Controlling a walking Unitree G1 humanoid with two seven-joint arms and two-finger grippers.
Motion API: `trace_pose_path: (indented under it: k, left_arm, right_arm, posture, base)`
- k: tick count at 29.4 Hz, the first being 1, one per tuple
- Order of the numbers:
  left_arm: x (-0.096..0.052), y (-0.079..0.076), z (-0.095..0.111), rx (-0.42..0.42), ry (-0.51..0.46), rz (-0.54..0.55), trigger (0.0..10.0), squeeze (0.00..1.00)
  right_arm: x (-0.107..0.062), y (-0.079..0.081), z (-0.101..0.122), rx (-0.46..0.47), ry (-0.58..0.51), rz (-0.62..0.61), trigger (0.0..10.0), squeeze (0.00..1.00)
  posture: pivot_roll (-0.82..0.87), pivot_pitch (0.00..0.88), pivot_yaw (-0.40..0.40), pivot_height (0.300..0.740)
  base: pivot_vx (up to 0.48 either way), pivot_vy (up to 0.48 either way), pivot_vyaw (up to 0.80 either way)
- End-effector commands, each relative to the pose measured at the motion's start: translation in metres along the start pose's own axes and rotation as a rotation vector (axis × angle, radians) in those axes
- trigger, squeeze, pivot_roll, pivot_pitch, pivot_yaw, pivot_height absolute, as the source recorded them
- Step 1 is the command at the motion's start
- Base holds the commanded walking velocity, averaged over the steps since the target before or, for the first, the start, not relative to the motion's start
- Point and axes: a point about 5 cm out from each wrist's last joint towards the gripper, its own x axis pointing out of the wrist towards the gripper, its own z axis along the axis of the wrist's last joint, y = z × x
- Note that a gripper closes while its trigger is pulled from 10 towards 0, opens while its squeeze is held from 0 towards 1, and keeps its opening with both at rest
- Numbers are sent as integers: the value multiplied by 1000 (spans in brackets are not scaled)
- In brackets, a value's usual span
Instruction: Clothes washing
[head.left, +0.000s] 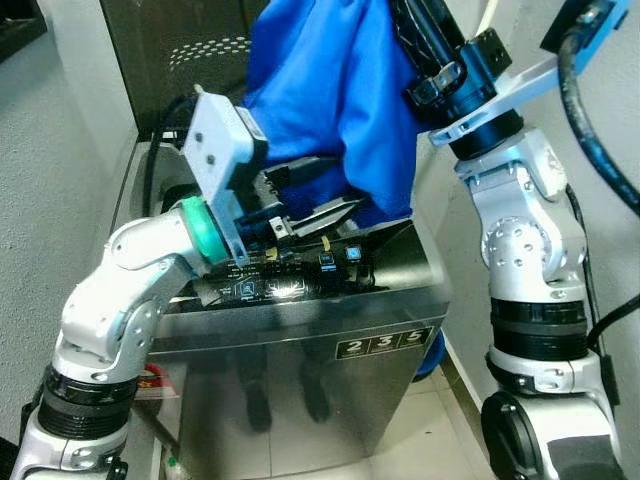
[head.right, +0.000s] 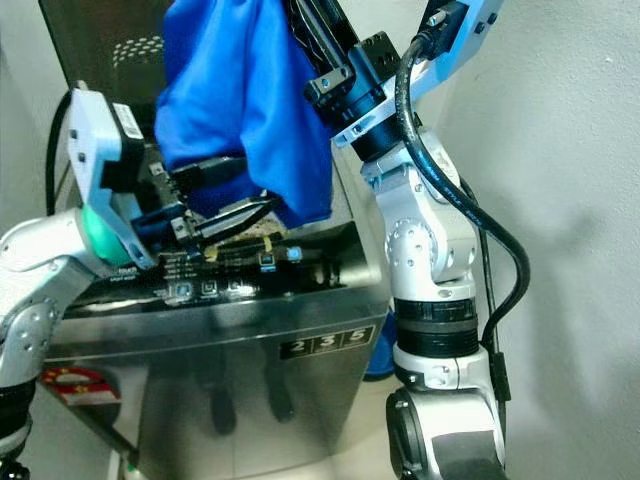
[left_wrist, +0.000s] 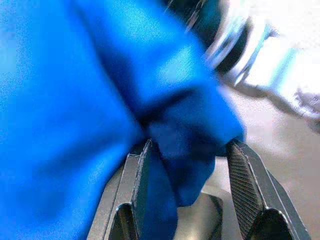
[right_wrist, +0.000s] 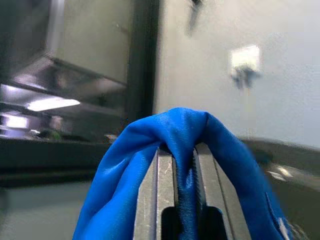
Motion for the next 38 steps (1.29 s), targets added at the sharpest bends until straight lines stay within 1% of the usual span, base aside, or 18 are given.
trace_pose_path:
  k: [1,4,6,7,8,12,13,14,15,16,17,19,21,25,27,29,32,38]
  left_arm:
    - [4,-4,7,79,-3,-18,10000,1000]
    - [6,-6,10,117,-1,-16,10000,1000]
    - [9,-4,13,213,1,33,10000,1000]
    - [9,-4,13,213,1,33,10000,1000]
    - [10,3,16,283,1,102,10000,1000]
    - [7,18,11,294,35,209,10000,1000]
    - [2,26,1,238,60,257,10000,0]
    - [2,26,1,238,60,257,10000,0]
    - [-4,43,-17,165,101,372,10000,0]
    - [-4,43,-17,165,101,372,10000,0]
    - [-6,57,-23,168,111,470,10000,0]
    - [-8,65,-26,180,118,533,10000,0]
    - [-13,88,-28,241,117,663,10000,0]
    - [-18,106,-22,297,104,757,10000,0]
    - [-21,112,-18,315,96,789,10000,0]
    - [-21,112,-18,315,96,789,10000,0]
    - [-35,114,-16,314,95,840,10000,0]
    - [-52,106,-20,325,111,926,10000,0]
  right_arm:
    - [3,-5,-7,-61,29,-42,10000,0]
    - [3,-10,-13,-85,53,-71,10000,0]
    - [3,-10,-17,-76,64,-74,10000,0]
    - [3,-10,-17,-76,64,-74,10000,0]
    - [3,-5,-12,-38,41,-35,10000,0]
    - [4,4,4,29,-21,54,10000,0]
    - [5,6,13,55,-51,88,10000,0]
    - [5,6,13,55,-51,88,10000,0]
    - [6,9,22,90,-75,165,10000,0]
    - [6,9,22,90,-75,165,10000,0]
    - [4,13,22,92,-63,218,10000,0]
    - [3,15,22,92,-51,252,10000,0]
    - [0,20,6,91,21,293,10000,0]
    - [0,23,-13,83,102,293,10000,0]
    - [3,23,-28,66,144,258,10000,0]
    - [3,23,-28,66,144,258,10000,0]
    - [33,31,-76,17,250,73,10000,0]
    - [65,60,-95,-38,280,11,10000,0]
  posture:
    - [73,39,62,740]
    - [73,39,62,740]
    - [80,36,60,740]
    - [80,36,60,740]
    - [80,36,60,740]
    - [87,31,59,740]
    - [84,29,58,740]
    - [84,29,58,740]
    - [79,30,56,740]
    - [79,30,56,740]
    - [73,38,50,740]
    - [73,38,50,740]
    - [55,64,36,740]
    - [50,82,28,740]
    - [50,91,23,740]
    - [50,91,23,740]
    - [79,128,-13,740]
    - [148,146,-62,740]
  base:
    - [0,0,0]
    - [0,0,0]
    - [0,0,0]
    - [0,0,0]
    - [0,0,0]
    - [0,0,0]
    - [0,0,0]
    - [0,0,0]
    - [0,0,0]
    - [0,0,0]
    - [0,0,0]
    - [0,0,0]
    - [0,0,0]
    - [0,0,0]
    - [0,0,0]
    - [0,0,0]
    - [0,0,0]
    - [0,0,0]
